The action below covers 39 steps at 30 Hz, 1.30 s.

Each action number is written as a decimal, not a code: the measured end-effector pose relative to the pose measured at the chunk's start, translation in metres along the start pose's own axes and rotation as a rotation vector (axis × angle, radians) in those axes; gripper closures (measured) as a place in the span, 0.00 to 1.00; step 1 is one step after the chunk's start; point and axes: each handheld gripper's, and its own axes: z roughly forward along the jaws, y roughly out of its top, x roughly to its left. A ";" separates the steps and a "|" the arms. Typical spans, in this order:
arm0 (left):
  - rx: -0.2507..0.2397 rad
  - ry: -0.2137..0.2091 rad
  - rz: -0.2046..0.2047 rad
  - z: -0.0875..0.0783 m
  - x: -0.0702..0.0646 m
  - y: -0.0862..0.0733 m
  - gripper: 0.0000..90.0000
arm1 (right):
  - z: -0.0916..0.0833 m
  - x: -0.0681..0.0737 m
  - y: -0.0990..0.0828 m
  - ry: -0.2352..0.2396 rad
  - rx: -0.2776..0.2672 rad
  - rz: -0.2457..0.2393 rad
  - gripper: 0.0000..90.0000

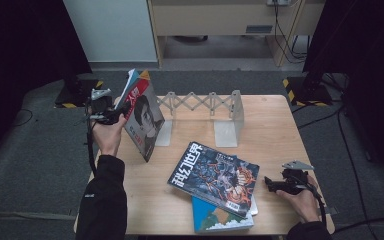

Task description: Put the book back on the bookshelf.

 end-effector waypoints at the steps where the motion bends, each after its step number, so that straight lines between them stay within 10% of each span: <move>1: -0.009 -0.008 -0.002 -0.001 0.001 -0.001 0.80 | 0.000 0.000 0.000 0.000 0.000 0.000 0.01; 18: -0.132 -0.110 0.030 -0.032 0.000 -0.012 0.59 | 0.000 0.000 0.000 0.000 0.000 0.000 0.01; 39: -0.215 -0.216 0.049 -0.058 0.013 -0.075 0.41 | 0.000 0.000 0.000 0.000 0.001 0.001 0.01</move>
